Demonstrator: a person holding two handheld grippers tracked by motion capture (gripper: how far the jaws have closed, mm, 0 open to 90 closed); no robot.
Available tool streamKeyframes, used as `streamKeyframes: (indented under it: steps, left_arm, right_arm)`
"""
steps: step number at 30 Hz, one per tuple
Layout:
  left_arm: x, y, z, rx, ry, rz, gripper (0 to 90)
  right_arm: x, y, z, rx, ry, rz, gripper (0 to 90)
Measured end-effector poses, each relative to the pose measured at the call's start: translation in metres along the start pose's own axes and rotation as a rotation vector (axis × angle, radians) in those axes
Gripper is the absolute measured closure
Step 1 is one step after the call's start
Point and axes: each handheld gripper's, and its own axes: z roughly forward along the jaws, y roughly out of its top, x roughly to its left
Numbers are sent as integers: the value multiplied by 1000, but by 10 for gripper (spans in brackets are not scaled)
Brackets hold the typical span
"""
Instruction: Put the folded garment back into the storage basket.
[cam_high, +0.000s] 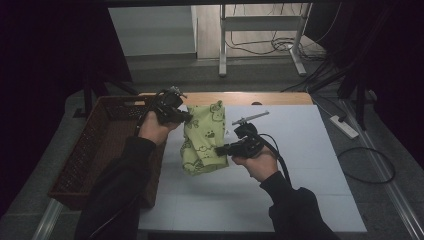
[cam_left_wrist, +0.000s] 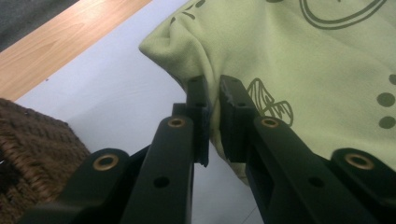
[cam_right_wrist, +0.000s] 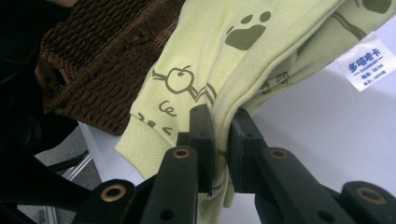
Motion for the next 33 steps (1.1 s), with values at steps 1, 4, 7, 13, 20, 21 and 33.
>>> streamKeyframes:
  steps: [1, 4, 7, 13, 20, 21, 33]
  left_arm:
    - [1, 0, -1, -1, 1, 0, 824]
    - [4, -2, -4, -5, 6, -4, 824]
    - [6, -3, -9, -17, 14, -5, 823]
    - [8, -8, -12, -27, 20, -10, 824]
    - [16, -12, -22, -34, 33, -18, 824]
    - [18, -12, -25, -33, 39, -18, 824]
    - [27, -10, -42, -49, 83, -23, 825]
  right_arm:
    - [1, 2, 1, 2, 0, -2, 810]
    - [4, 6, 2, 3, 5, -2, 810]
    - [7, 10, 3, 1, 18, -2, 811]
    - [8, 13, 5, -1, 31, -1, 812]
    - [13, 21, 10, -9, 48, 2, 812]
    - [14, 23, 10, -10, 49, -1, 813]
    - [28, 45, 13, -18, 57, -9, 813]
